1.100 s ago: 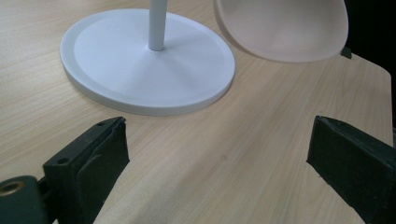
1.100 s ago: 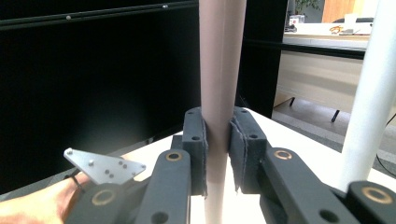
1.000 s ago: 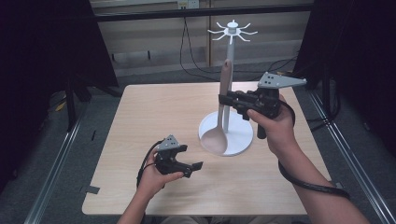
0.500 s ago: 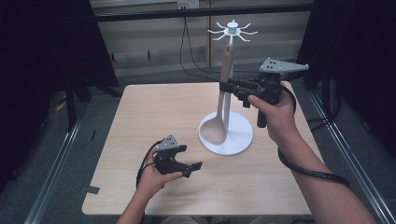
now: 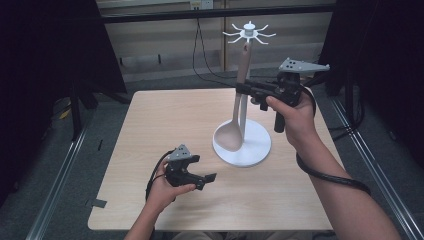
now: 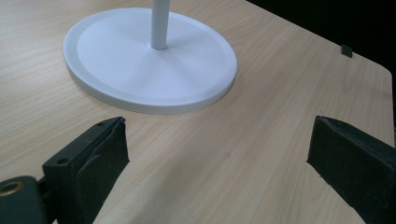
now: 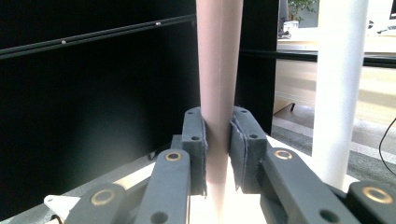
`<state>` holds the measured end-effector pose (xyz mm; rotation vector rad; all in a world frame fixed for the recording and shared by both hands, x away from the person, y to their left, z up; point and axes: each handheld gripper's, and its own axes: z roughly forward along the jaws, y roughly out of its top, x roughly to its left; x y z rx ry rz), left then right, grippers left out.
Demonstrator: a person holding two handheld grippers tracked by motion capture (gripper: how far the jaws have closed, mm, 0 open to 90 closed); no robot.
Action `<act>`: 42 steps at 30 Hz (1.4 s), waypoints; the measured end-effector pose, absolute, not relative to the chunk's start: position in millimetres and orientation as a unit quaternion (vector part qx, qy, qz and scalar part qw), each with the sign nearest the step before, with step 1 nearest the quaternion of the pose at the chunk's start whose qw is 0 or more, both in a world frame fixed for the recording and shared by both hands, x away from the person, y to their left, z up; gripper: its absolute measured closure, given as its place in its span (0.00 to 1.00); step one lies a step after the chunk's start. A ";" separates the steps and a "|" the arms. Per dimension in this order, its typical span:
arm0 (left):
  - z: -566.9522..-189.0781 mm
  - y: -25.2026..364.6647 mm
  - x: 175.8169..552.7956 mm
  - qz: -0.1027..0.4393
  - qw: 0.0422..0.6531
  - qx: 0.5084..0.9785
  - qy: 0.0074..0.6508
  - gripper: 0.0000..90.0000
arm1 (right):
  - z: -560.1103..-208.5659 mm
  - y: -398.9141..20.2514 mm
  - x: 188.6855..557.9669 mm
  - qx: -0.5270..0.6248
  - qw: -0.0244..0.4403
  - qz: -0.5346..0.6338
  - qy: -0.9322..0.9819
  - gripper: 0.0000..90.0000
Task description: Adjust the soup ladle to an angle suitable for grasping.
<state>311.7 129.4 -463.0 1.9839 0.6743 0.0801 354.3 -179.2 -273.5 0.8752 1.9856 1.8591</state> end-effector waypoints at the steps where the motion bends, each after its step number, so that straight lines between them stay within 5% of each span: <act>1: -463.4 129.3 311.9 0.032 0.501 0.819 0.279 0.05 | -273.6 -179.6 354.8 0.302 0.143 0.644 0.688 0.86; 42: -467.2 132.9 311.5 0.041 0.486 0.828 0.277 0.06 | -282.2 -192.3 358.6 0.325 0.145 0.661 0.660 0.80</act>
